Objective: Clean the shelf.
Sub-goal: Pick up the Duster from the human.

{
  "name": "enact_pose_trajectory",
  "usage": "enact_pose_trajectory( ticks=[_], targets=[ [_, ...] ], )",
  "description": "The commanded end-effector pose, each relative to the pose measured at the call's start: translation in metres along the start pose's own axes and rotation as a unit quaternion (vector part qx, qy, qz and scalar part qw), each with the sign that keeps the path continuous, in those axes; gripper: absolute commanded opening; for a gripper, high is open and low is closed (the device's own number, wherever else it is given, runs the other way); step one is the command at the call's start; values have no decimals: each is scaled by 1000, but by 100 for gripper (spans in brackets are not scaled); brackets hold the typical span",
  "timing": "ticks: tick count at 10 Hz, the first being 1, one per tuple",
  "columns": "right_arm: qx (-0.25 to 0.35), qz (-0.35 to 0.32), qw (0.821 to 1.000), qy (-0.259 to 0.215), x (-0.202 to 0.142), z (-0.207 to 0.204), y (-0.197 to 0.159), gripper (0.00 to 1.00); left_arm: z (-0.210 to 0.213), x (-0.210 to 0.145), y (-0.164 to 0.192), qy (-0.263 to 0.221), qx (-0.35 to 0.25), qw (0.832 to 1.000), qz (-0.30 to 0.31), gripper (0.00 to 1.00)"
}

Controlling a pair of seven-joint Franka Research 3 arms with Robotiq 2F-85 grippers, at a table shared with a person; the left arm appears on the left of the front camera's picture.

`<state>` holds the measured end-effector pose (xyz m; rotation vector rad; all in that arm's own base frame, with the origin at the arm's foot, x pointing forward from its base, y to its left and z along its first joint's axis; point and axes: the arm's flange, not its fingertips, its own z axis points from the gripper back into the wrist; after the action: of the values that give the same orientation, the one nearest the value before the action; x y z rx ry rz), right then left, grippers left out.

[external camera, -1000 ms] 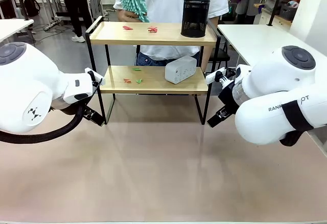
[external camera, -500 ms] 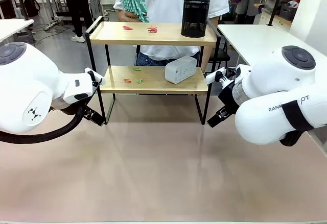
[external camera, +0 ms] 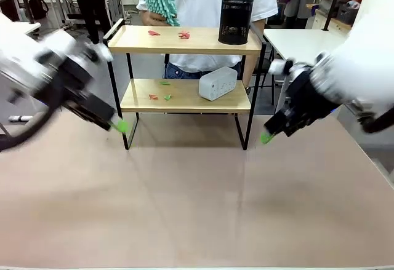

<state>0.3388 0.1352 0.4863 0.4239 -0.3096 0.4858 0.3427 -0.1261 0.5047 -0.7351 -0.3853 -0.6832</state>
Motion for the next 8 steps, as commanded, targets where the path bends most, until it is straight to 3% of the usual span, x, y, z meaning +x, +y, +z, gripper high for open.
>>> enact_pose_trajectory(
  ticks=[1, 2, 4, 6, 7, 8],
  targets=[
    [184, -97, 976, -63, -30, 70, -40, 100, 70, -14, 46, -73, -73, 989, 102, 100],
    [218, -128, 958, -133, -65, 100, -72, 100, 119, -38, 63, -133, -61, 982, 122, 100],
    [277, -238, 902, -228, -129, 128, -162, 100, 189, -109, 109, -248, -16, 944, 219, 100],
    [350, -351, 821, -284, -177, 113, -249, 100, 213, -182, 165, -290, 2, 906, 307, 100],
    [362, -395, 789, -301, -194, 96, -279, 100, 208, -212, 181, -301, 8, 892, 337, 100],
    [368, -409, 775, -311, -201, 85, -295, 100, 199, -229, 190, -309, -20, 891, 331, 100]
  ],
)
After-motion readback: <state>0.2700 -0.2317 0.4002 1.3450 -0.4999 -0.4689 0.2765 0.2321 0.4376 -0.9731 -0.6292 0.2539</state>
